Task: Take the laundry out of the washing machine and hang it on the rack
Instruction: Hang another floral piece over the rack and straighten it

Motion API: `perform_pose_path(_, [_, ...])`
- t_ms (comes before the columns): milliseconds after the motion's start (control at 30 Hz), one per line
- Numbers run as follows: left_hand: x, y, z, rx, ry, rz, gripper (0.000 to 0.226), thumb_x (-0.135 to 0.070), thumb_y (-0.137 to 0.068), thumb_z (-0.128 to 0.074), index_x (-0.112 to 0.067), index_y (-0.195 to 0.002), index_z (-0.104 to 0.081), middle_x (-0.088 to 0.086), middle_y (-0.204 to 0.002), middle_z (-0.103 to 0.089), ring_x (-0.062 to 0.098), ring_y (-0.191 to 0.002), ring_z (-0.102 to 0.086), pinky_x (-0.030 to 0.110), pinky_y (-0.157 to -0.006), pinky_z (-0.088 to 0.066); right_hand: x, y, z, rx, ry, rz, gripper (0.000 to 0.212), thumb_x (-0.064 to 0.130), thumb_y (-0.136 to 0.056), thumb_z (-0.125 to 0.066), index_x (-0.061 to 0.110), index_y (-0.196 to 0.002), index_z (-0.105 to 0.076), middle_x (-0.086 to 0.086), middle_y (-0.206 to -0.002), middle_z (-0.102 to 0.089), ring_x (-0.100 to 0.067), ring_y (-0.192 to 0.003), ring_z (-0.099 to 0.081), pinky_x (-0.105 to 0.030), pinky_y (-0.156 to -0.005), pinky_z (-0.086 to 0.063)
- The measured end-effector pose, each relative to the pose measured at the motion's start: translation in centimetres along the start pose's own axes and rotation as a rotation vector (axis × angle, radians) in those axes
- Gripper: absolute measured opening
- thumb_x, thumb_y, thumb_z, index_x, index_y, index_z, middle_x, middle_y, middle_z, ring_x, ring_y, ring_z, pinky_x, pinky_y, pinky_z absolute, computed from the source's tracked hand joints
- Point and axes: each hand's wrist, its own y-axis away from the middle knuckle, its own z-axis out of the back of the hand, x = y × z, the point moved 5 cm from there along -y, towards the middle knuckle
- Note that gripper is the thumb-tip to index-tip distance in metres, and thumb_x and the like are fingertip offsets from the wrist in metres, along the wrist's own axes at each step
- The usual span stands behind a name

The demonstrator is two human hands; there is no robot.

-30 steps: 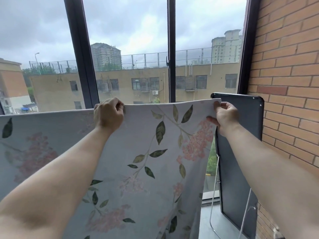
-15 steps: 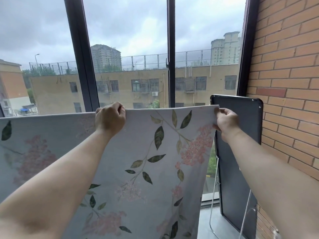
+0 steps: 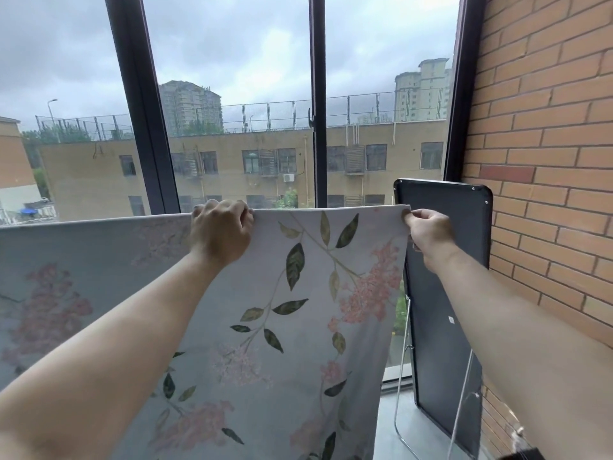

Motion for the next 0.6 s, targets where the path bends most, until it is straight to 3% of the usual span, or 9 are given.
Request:
perform_pose_path(167, [-1.3, 0.0, -0.9, 0.076, -0.133, 0.036, 0.046, -0.042, -0.099, -0.034, -0.011, -0.092, -0.067, 0.013, -0.093, -0.068, 0.037, -0.093, -0.054, 0.045, -0.087, -0.035, 0.1, 0.7, 0.1, 0.038, -0.019, -0.012, 0.024, 0.029, -0.097, -0.063, 0.022, -0.074, -0.064, 0.005, -0.072, -0.066, -0.012, -0.057, -0.06, -0.013, -0.035, -0.039])
perform_pose_path(300, [-2.1, 0.3, -1.1, 0.036, -0.119, -0.006, 0.047, -0.042, -0.099, -0.033, -0.01, -0.086, -0.066, 0.014, -0.089, -0.067, 0.036, -0.092, -0.053, 0.045, -0.087, -0.034, -0.1, 0.7, 0.4, 0.051, 0.017, -0.012, 0.023, 0.032, -0.098, -0.061, 0.023, -0.076, -0.063, 0.009, -0.072, -0.069, -0.009, -0.051, -0.066, -0.023, -0.049, -0.048])
perform_pose_path(367, [-2.0, 0.5, -1.1, 0.01, -0.112, -0.015, 0.048, -0.043, -0.099, -0.034, -0.01, -0.087, -0.066, 0.014, -0.09, -0.067, 0.036, -0.094, -0.052, 0.044, -0.088, -0.032, -0.1, 0.8, 0.5, 0.053, 0.014, -0.006, 0.024, 0.032, -0.098, -0.061, 0.023, -0.076, -0.063, 0.008, -0.072, -0.069, -0.01, -0.05, -0.065, -0.023, -0.048, -0.05])
perform_pose_path(467, [-1.8, 0.7, -1.2, -0.001, -0.124, -0.011, 0.047, -0.042, -0.101, -0.036, -0.008, -0.091, -0.067, 0.016, -0.094, -0.066, 0.036, -0.098, -0.051, 0.045, -0.091, -0.031, -0.2, 1.0, 0.4, 0.059, 0.022, 0.001, 0.024, 0.033, -0.097, -0.062, 0.022, -0.076, -0.065, 0.003, -0.075, -0.071, -0.015, -0.056, -0.066, -0.027, -0.049, -0.054])
perform_pose_path(600, [-2.2, 0.7, -1.3, -0.009, -0.12, -0.015, 0.046, -0.039, -0.098, -0.035, -0.007, -0.089, -0.067, 0.016, -0.092, -0.066, 0.036, -0.097, -0.052, 0.045, -0.09, -0.032, -0.5, 1.1, 0.4, 0.055, 0.028, -0.014, 0.023, 0.033, -0.097, -0.062, 0.021, -0.078, -0.066, -0.003, -0.081, -0.073, -0.023, -0.065, -0.069, -0.043, -0.062, -0.061])
